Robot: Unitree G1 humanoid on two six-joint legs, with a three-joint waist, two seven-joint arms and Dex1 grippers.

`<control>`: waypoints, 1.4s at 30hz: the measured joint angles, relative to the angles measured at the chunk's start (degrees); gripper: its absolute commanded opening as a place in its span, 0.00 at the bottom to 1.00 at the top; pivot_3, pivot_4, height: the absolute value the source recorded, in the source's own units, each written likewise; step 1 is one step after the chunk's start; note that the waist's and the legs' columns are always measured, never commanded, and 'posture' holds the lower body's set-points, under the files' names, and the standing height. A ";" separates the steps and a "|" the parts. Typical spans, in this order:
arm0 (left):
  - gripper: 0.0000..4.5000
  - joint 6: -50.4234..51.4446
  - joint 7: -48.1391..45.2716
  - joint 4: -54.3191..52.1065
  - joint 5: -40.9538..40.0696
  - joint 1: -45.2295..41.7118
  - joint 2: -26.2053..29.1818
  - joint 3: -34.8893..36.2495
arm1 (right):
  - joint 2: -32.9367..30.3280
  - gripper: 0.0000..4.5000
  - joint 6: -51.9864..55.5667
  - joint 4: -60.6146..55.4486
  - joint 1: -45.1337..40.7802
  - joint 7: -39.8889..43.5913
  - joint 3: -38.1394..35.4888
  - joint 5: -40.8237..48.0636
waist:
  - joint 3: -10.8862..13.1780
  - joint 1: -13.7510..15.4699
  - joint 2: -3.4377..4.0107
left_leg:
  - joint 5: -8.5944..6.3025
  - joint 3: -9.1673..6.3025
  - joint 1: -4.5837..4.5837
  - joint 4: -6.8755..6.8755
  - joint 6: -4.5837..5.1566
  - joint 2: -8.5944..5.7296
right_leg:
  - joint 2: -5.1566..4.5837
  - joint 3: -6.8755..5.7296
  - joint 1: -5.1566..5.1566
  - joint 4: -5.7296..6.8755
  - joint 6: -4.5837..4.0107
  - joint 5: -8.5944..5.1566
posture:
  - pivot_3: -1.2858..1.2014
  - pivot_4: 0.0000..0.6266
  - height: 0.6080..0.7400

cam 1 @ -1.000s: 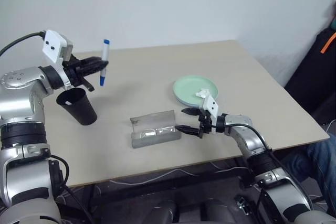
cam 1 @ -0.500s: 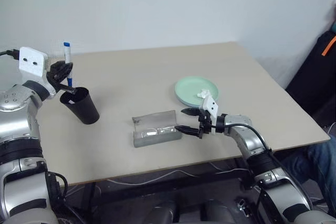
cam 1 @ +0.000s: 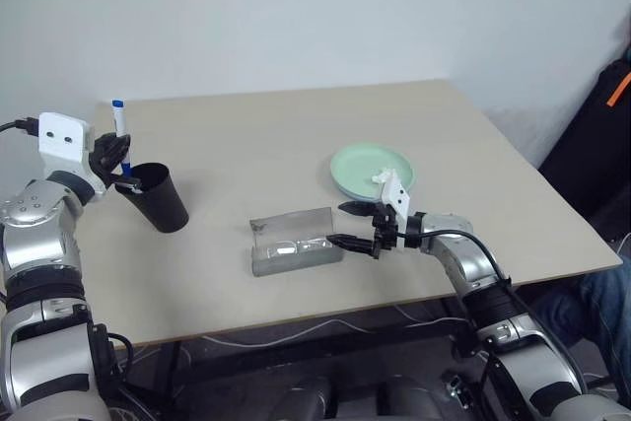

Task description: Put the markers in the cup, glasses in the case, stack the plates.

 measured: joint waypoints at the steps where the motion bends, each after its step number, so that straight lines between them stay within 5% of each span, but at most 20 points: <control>1: 0.25 -0.37 0.01 0.63 0.02 -0.10 -0.14 -0.11 | 0.00 0.90 0.08 -0.21 0.00 0.05 -0.06 0.05 | 0.00 0.00 0.00 | 0.00 0.00 0.00 0.00 0.00 0.00 | -0.01 0.00 0.00 0.00 0.00 0.00 | 0.52 0.00 1.00; 11: 0.99 -1.75 0.55 2.92 0.29 -0.92 -0.58 -1.04 | -0.01 0.90 0.31 -0.57 -0.02 0.19 -0.37 0.62 | 0.00 -0.02 0.00 | 0.00 0.01 -0.01 0.00 0.00 0.00 | -0.03 -0.02 -0.02 -0.01 0.01 0.00 | 0.52 0.00 1.00; 16: 0.99 -0.89 -0.33 0.24 -0.91 -0.92 -2.31 -1.18 | -0.01 0.90 0.31 -0.56 -0.25 0.28 -0.41 0.65 | 0.00 0.05 -0.01 | 0.00 -0.03 -0.06 0.00 0.00 0.00 | -0.09 -0.12 -0.01 -0.01 0.00 0.00 | 0.52 0.00 1.00; 21: 0.99 7.26 -4.85 -14.02 -5.95 -1.99 -5.94 -2.98 | 0.02 0.90 0.33 -0.45 -1.73 0.31 -0.70 0.83 | 0.00 0.02 -0.06 | 0.00 -0.03 -0.11 0.04 0.00 -0.01 | -0.12 -0.18 -0.01 -0.04 0.01 -0.01 | 0.52 0.00 1.00; 24: 0.86 12.74 -7.45 -21.64 -6.97 -3.81 -6.96 -7.07 | 0.12 0.90 0.27 -0.34 -2.31 -0.07 -1.10 0.92 | 0.00 -0.13 -0.06 | 0.00 -0.03 -0.11 0.03 0.01 -0.01 | -0.12 -0.17 -0.02 -0.04 0.02 -0.01 | 0.52 0.00 1.00; 27: 0.62 15.77 -10.24 -25.73 -4.80 -4.64 -7.74 -13.81 | 0.01 0.90 0.16 0.32 -2.37 -0.21 -2.07 0.94 | 0.01 -0.17 -0.02 | 0.00 -0.02 -0.09 0.00 0.00 -0.01 | -0.10 -0.16 -0.03 -0.03 0.02 -0.01 | 0.52 0.00 1.00; 30: 0.40 15.83 -12.50 -25.47 0.15 -4.97 -8.71 -21.60 | -0.02 0.90 -0.02 0.75 -2.48 -0.34 -2.32 0.93 | 0.01 -0.18 -0.02 | 0.00 -0.03 -0.07 -0.02 0.00 0.01 | -0.06 -0.12 -0.04 -0.01 0.02 0.00 | 0.52 0.00 1.00; 34: 0.40 14.86 -16.81 -19.49 8.68 -5.70 -9.10 -32.44 | -0.16 0.90 0.01 0.41 -3.72 -0.18 -3.05 1.65 | 0.02 -0.18 0.00 | 0.00 0.00 -0.10 -0.06 0.00 0.01 | -0.04 -0.04 -0.06 -0.01 0.02 -0.01 | 0.52 0.00 1.00; 42: 0.40 14.42 -17.79 -5.20 14.46 -10.00 -12.63 -36.10 | -3.04 0.90 0.38 -2.76 -5.50 0.67 -3.76 2.14 | 0.02 -0.01 -0.02 | 0.00 -0.11 -0.33 -0.09 0.01 -0.04 | -0.14 -0.21 -0.15 -0.13 0.05 -0.02 | 0.52 0.00 1.00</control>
